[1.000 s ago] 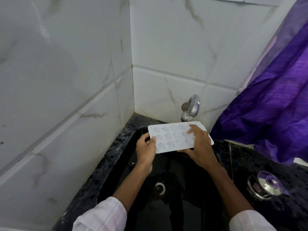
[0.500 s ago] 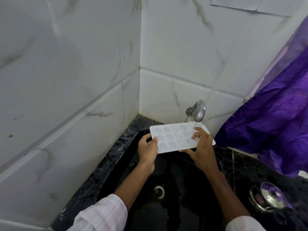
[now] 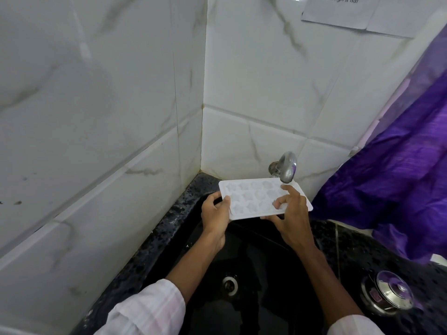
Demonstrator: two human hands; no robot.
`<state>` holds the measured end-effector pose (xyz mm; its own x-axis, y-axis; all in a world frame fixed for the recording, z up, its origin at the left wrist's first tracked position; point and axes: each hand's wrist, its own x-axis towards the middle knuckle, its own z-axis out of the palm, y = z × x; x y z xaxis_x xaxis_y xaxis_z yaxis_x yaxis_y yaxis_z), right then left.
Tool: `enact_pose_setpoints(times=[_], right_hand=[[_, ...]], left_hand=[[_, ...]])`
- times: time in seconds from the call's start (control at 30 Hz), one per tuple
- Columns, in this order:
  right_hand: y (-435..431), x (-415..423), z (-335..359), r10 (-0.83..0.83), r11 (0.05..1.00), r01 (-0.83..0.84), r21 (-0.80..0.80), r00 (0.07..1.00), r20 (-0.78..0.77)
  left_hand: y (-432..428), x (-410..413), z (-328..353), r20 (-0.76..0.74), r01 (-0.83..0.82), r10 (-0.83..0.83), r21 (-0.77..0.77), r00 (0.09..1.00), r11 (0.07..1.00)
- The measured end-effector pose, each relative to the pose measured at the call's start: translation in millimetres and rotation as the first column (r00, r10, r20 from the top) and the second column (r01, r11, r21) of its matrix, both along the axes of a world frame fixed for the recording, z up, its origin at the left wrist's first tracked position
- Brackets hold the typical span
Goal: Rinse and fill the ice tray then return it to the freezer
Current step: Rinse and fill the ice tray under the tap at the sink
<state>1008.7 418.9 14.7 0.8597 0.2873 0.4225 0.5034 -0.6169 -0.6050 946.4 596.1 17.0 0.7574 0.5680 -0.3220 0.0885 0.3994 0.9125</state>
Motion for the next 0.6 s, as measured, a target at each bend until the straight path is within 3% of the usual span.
enact_pose_setpoints(times=[0.6], right_hand=[[-2.2,-7.3,-4.1,-0.103,0.992,0.109,-0.069,0.991,0.086]], left_hand=[[-6.0,-3.3,-0.4,0.006,-0.024,0.024,-0.039,1.0,0.999]])
